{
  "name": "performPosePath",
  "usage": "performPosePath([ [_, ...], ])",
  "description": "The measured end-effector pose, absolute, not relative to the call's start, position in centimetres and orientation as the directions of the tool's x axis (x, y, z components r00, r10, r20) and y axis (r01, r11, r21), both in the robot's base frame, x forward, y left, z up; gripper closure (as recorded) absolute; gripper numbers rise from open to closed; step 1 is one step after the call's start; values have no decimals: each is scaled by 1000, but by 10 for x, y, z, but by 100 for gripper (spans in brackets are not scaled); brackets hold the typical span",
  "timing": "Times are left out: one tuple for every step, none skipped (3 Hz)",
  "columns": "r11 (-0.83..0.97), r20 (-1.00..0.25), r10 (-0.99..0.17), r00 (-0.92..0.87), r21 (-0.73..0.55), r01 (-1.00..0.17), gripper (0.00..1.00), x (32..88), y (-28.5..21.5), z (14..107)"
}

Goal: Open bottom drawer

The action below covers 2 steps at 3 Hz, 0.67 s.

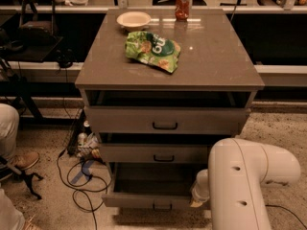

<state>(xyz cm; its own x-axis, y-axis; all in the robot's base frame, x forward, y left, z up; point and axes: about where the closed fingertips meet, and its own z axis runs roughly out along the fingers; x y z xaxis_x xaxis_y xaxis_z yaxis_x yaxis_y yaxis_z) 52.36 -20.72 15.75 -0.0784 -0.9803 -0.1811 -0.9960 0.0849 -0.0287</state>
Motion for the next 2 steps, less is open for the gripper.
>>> performPosePath([
  [80,-179,-981,-74,-24,-997,15,522,-207,156],
  [68,-180,-982,-66,-5,-998,0,513,-210,151],
])
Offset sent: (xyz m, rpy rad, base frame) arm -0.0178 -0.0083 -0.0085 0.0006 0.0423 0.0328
